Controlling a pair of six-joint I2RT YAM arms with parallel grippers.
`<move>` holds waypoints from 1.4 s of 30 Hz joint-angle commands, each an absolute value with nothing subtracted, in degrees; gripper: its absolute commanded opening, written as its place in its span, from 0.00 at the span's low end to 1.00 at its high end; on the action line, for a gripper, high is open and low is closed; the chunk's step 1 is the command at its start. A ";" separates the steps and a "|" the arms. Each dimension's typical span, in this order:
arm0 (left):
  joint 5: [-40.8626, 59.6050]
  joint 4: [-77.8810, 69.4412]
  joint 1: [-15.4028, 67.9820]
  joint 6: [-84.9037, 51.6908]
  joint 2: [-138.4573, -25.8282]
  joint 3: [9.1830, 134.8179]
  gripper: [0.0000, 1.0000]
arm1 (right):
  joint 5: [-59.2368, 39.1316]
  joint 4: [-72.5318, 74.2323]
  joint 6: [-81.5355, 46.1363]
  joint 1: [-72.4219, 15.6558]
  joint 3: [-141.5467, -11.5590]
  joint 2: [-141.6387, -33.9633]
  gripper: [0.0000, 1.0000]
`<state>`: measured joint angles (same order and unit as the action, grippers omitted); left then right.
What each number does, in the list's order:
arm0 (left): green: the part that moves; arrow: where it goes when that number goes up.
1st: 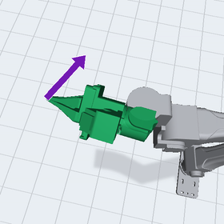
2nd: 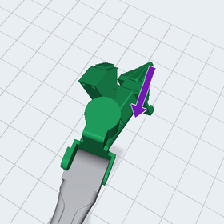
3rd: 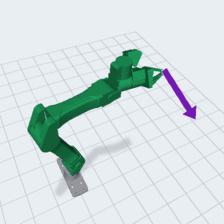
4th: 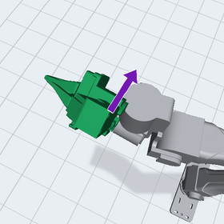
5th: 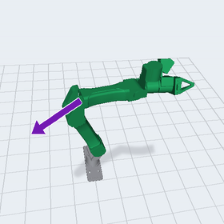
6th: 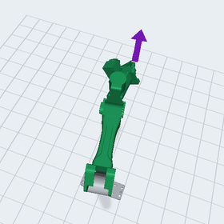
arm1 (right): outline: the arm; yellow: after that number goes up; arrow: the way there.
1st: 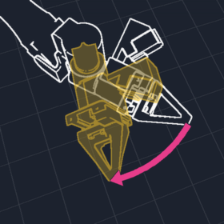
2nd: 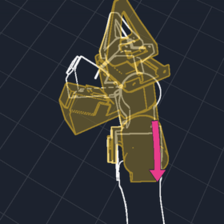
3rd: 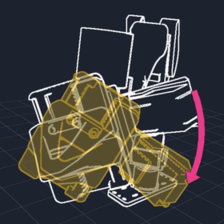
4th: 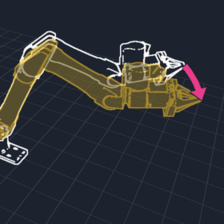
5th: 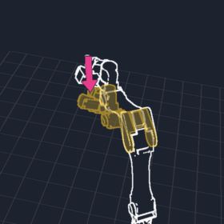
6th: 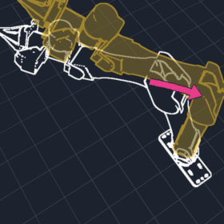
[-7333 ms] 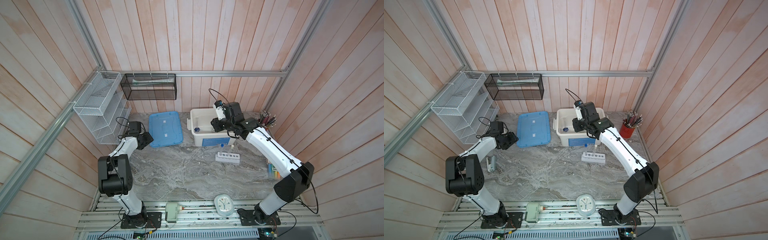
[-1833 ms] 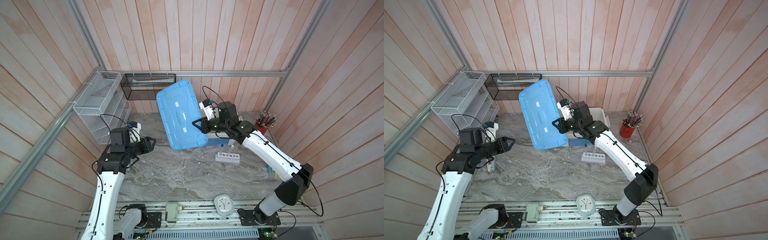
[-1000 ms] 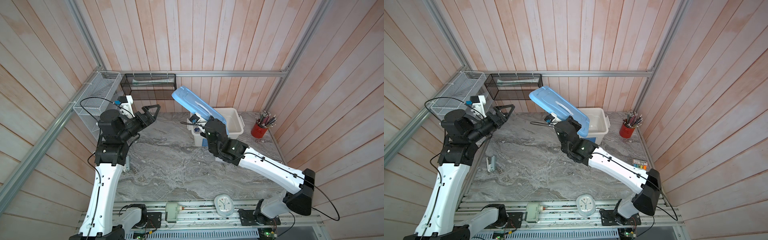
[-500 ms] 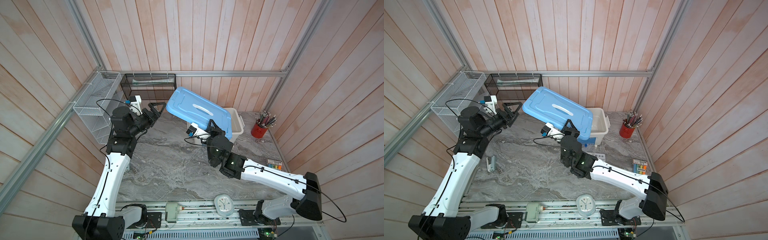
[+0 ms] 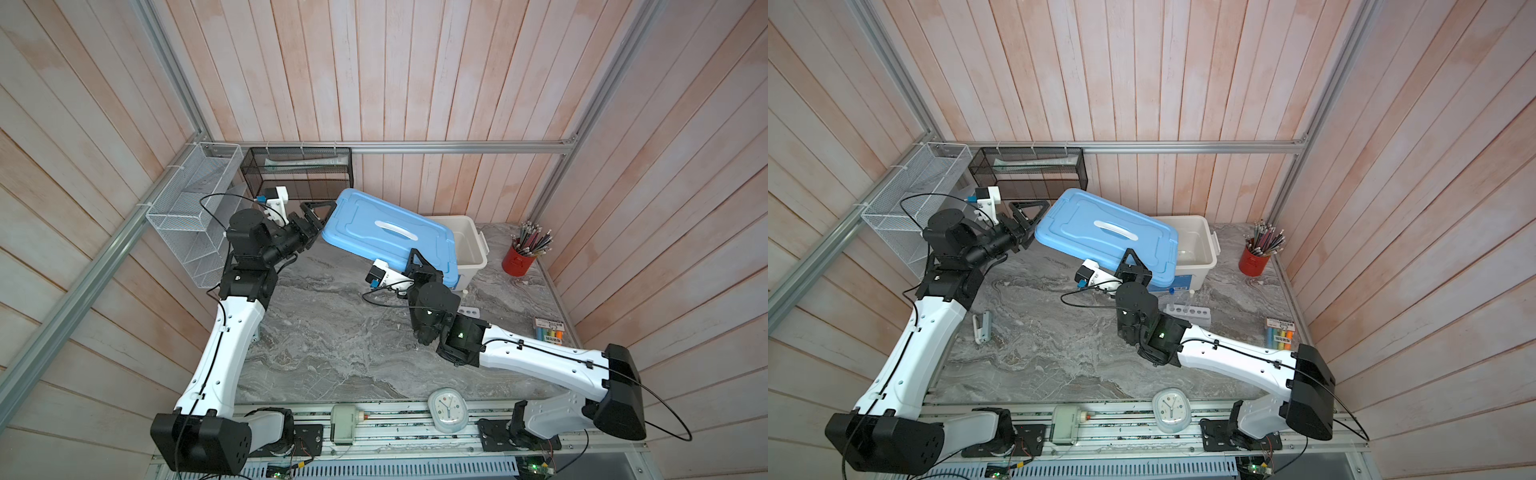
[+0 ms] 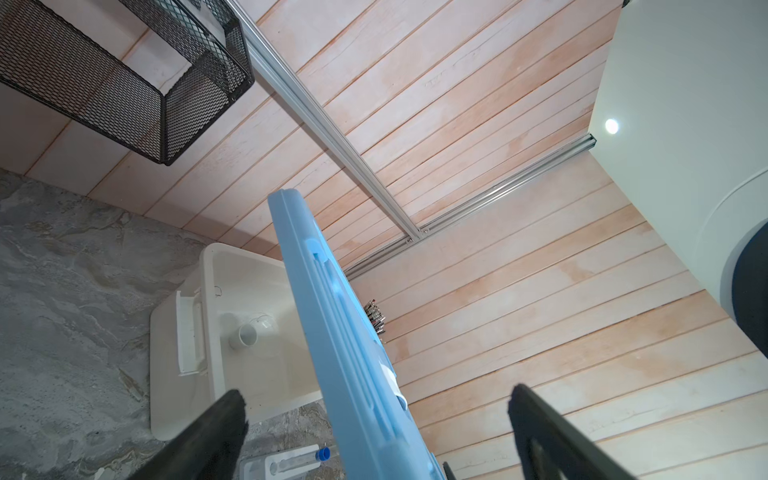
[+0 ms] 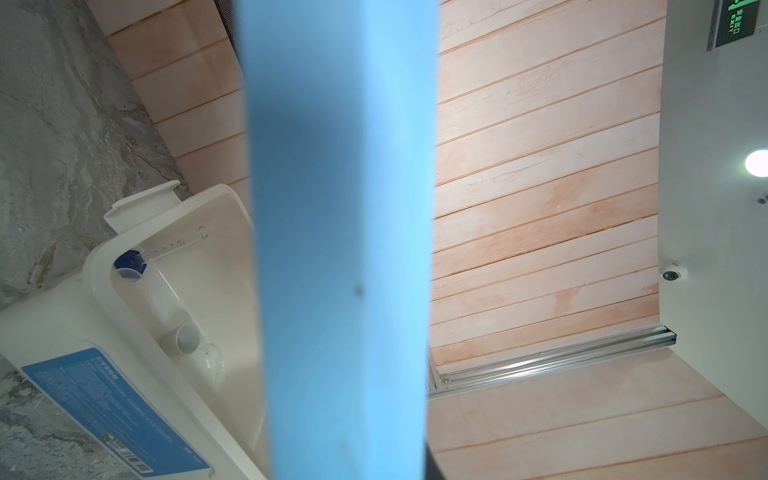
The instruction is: Organize the chemistry lab equipment
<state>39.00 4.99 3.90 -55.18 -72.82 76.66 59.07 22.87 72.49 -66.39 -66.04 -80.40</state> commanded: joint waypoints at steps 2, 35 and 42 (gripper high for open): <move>43.39 2.72 4.26 -54.62 -73.53 76.79 1.00 | 57.67 26.10 72.09 -67.28 -66.65 -79.89 0.00; 68.79 7.68 -1.58 -49.32 -79.67 80.82 0.66 | 54.93 20.50 76.52 -73.16 -57.58 -76.75 0.00; 68.99 8.39 -1.67 -48.35 -79.54 78.75 0.56 | 54.80 20.34 76.11 -75.15 -56.44 -75.76 0.00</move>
<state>67.11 9.85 -1.83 -50.68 -80.16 78.83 58.52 22.63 73.76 -73.12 -57.84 -76.12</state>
